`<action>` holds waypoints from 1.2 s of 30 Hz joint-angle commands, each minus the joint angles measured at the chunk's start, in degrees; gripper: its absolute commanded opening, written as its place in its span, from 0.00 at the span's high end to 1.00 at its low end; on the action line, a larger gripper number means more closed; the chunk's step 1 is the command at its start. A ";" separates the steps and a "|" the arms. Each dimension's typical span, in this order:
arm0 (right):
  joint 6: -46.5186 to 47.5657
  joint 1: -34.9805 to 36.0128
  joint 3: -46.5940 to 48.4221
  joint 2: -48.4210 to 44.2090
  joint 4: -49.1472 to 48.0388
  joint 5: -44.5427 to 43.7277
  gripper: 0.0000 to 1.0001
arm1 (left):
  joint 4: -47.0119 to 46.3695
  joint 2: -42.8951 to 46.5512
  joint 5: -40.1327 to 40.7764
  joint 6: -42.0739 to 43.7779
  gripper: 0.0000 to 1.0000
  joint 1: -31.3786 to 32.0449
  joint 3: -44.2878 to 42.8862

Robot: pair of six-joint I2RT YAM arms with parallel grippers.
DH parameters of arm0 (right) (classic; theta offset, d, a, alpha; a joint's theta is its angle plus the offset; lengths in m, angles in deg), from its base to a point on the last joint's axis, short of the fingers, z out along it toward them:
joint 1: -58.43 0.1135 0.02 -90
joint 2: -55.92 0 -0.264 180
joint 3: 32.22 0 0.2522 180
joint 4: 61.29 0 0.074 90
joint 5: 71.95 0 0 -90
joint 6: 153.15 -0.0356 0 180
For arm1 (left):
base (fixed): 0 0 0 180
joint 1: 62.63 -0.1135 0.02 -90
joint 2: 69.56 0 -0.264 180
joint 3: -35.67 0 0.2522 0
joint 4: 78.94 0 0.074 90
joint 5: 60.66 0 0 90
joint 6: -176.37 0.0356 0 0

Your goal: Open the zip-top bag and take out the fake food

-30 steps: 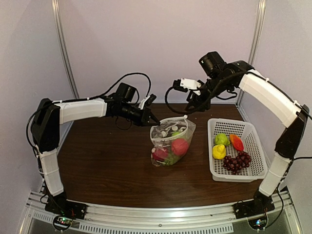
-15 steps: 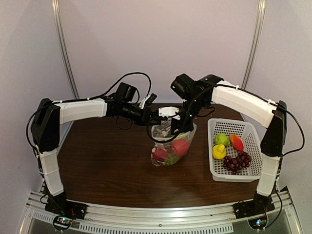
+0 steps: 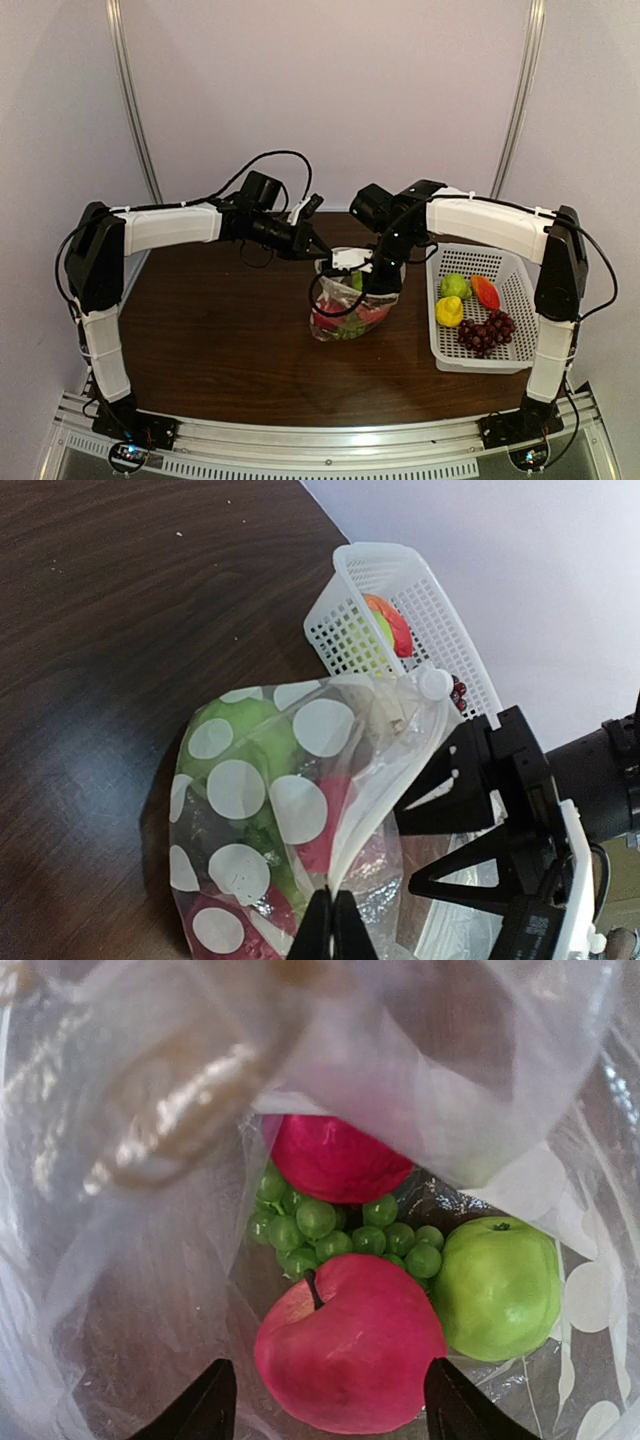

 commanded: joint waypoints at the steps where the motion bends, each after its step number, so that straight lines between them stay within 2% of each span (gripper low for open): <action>1: -2.34 0.05 -3.22 -1.09 -4.14 -5.13 0.31 | -1.74 -1.76 0.40 -0.50 1.00 0.36 0.53; 4: -2.54 0.05 -5.14 -0.57 -6.47 -7.86 0.26 | -1.78 -1.84 0.40 -0.50 1.00 0.36 0.56; 19: -5.63 0.05 -12.02 2.60 -15.62 -18.68 0.20 | -1.73 -1.86 0.41 -0.49 1.00 0.36 0.53; 21: -5.77 0.05 -12.16 2.95 -15.73 -19.96 0.13 | -1.71 -1.86 0.32 -0.48 1.00 0.36 0.56; 23: -5.72 0.05 -12.44 3.58 -15.95 -21.29 0.12 | -1.71 -1.86 0.38 -0.50 1.00 0.36 0.52; 26: -5.65 -0.25 -13.84 4.46 -18.63 -23.93 0.22 | -1.75 -1.86 0.34 -0.50 1.00 0.45 0.52; 30: -6.24 -0.57 -12.87 4.07 -19.11 -22.55 0.37 | -1.77 -1.77 0.40 -0.33 1.00 0.45 0.52; 36: -6.25 -0.54 -8.42 -1.73 -17.02 -17.03 0.48 | -1.69 -1.68 0.31 -0.32 1.00 0.45 0.43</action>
